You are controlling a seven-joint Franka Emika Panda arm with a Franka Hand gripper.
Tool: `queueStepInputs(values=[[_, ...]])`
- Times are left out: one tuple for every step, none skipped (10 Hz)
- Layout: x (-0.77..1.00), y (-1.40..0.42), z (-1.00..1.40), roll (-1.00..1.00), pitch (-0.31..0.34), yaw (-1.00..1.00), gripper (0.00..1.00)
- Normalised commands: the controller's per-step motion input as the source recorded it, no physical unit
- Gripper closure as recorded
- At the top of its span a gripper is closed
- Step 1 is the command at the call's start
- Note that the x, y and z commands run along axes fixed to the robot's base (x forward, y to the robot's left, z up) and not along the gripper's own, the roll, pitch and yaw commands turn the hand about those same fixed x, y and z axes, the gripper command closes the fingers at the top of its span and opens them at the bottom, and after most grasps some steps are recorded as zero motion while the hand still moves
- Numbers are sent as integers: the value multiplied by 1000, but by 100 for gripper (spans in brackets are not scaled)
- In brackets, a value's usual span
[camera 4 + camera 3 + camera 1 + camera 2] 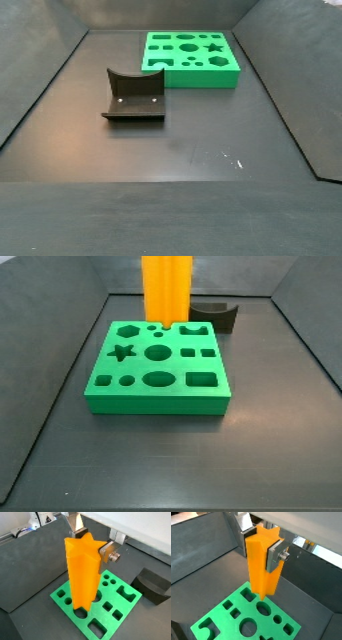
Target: Insert the star object.
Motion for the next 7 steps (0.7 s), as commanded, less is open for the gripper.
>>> queueStepInputs(values=[[0,0,0,-7,0,0,100],[-49,0,0,0,0,0,100],[-183,174,-514,51,0,-31,100],[-117,234,-717,19,46,-37,100],[-94,317,-749,0,54,-17,100],[-89,231,-649,0,53,0,100],[-143,163,-589,44,39,-14,100]])
